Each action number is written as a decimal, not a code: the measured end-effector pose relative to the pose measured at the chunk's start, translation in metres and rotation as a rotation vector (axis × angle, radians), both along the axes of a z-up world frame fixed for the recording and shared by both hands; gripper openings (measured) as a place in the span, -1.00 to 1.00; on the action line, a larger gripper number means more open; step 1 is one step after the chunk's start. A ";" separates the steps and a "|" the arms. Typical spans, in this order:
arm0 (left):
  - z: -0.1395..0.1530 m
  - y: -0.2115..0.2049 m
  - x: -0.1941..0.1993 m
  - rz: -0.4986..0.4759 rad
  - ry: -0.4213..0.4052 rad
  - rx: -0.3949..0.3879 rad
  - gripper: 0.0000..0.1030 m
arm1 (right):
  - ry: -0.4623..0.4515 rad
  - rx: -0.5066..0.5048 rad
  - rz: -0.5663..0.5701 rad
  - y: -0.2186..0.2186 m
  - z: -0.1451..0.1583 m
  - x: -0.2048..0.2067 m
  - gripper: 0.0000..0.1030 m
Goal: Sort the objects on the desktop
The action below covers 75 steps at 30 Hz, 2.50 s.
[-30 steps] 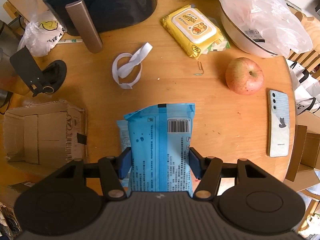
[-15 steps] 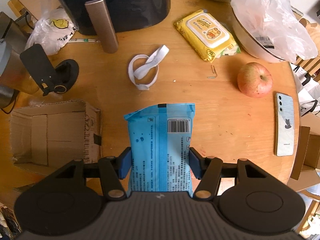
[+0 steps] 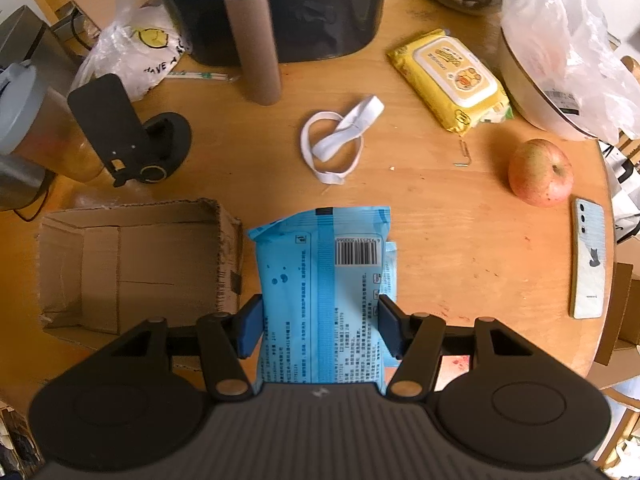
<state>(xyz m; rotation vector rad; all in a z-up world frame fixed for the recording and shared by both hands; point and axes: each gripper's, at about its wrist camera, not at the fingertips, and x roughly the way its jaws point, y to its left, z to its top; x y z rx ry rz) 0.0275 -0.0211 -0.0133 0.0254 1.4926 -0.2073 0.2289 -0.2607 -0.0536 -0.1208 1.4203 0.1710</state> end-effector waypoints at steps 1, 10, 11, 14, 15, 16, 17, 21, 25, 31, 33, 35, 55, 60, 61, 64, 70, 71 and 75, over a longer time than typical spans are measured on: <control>0.000 0.002 0.000 0.001 0.000 0.000 1.00 | 0.000 0.000 0.001 0.002 0.000 0.000 0.11; -0.003 0.015 0.001 0.011 0.006 -0.003 1.00 | 0.000 0.001 0.012 0.023 -0.003 0.001 0.11; -0.003 0.016 0.001 0.012 0.007 -0.004 1.00 | 0.001 0.000 0.012 0.025 -0.003 0.002 0.11; -0.004 0.020 0.002 0.015 0.009 -0.006 1.00 | 0.003 0.001 0.016 0.032 -0.004 0.001 0.11; -0.004 0.021 0.002 0.016 0.009 -0.007 1.00 | 0.003 0.002 0.018 0.035 -0.004 0.001 0.11; -0.004 0.022 0.003 0.016 0.009 -0.008 1.00 | 0.004 0.002 0.019 0.037 -0.004 0.001 0.11; -0.004 0.022 0.003 0.015 0.010 -0.009 1.00 | 0.004 0.003 0.020 0.039 -0.004 0.001 0.11; -0.005 0.024 0.004 0.011 0.012 -0.011 1.00 | 0.007 0.010 0.019 0.048 -0.005 0.001 0.11; -0.005 0.026 0.006 0.007 0.014 -0.014 1.00 | 0.010 0.016 0.022 0.058 -0.006 0.000 0.11; -0.006 0.029 0.007 0.006 0.017 -0.017 1.00 | 0.010 0.021 0.024 0.074 -0.007 -0.002 0.11; -0.007 0.031 0.008 0.008 0.018 -0.017 1.00 | 0.010 0.023 0.024 0.079 -0.008 -0.003 0.11; -0.007 0.032 0.008 0.011 0.020 -0.016 1.00 | 0.011 0.027 0.023 0.084 -0.008 -0.003 0.11; -0.011 0.043 0.009 0.033 0.031 -0.017 1.00 | 0.019 0.052 0.019 0.116 -0.019 -0.011 0.11; -0.011 0.043 0.009 0.032 0.033 -0.014 1.00 | 0.018 0.055 0.017 0.117 -0.021 -0.010 0.12; -0.011 0.043 0.009 0.033 0.033 -0.014 1.00 | 0.018 0.054 0.017 0.117 -0.022 -0.010 0.12; -0.011 0.043 0.009 0.034 0.034 -0.012 1.00 | 0.017 0.051 0.015 0.116 -0.024 -0.009 0.12; -0.012 0.043 0.008 0.036 0.041 -0.005 1.00 | 0.017 0.052 0.020 0.118 -0.033 -0.007 0.12; -0.013 0.044 0.008 0.037 0.044 -0.004 1.00 | 0.018 0.050 0.023 0.118 -0.035 -0.006 0.12; -0.015 0.045 0.008 0.045 0.051 -0.001 1.00 | 0.025 0.041 0.029 0.122 -0.044 -0.006 0.12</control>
